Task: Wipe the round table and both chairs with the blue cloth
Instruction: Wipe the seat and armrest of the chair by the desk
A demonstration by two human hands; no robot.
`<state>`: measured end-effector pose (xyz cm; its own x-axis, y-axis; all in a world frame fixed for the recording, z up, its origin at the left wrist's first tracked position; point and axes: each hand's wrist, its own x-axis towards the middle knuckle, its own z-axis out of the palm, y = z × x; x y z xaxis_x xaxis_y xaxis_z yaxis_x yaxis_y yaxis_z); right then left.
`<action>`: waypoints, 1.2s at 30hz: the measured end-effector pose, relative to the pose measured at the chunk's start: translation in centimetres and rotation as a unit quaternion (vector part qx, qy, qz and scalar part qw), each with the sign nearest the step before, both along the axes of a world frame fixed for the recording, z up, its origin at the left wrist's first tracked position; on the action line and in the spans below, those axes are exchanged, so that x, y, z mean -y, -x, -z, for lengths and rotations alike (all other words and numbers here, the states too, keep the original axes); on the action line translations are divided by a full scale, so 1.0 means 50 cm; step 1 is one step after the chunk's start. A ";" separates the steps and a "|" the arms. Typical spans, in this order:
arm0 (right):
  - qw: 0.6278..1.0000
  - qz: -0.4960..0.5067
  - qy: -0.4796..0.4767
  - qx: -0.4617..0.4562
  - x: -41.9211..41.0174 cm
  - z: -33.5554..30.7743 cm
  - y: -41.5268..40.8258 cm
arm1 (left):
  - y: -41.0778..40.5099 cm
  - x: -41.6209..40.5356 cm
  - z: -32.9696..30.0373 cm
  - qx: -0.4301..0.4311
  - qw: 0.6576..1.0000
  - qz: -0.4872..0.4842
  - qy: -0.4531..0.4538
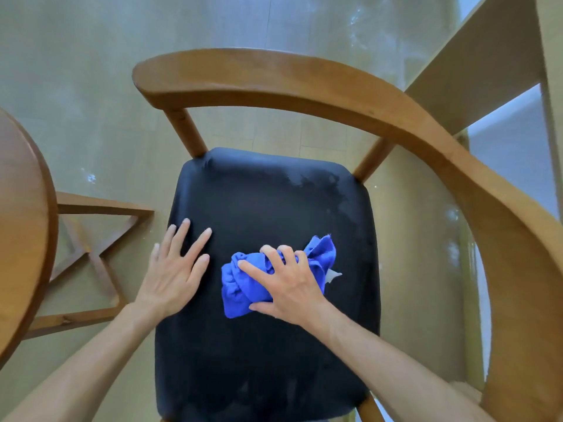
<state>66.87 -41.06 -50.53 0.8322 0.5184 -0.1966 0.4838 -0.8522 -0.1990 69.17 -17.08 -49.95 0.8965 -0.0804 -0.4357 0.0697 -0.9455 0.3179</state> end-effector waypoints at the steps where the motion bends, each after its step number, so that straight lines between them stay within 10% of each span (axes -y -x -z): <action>1: 1.000 0.010 -0.004 0.016 0.000 0.001 0.018 | 0.002 0.009 0.009 0.001 1.000 0.002 -0.002; 8: 0.970 -0.220 -0.084 0.055 0.137 -0.014 0.101 | 0.015 0.054 0.055 0.058 0.994 0.026 -0.088; 18: 0.941 0.314 -0.017 0.126 0.242 0.030 -0.190 | 0.024 0.059 0.102 0.110 0.989 0.010 -0.098; 26: 1.000 0.023 -0.004 0.012 0.138 -0.008 0.271 | 0.025 0.061 0.088 0.093 0.991 0.007 -0.091; 31: 0.996 -0.012 0.017 0.088 0.162 0.003 0.028 | 0.023 0.063 0.088 0.104 0.991 0.002 -0.090; 36: 0.863 0.498 -0.037 0.071 0.056 0.008 -0.297 | 0.025 0.061 0.094 0.125 0.988 0.002 -0.088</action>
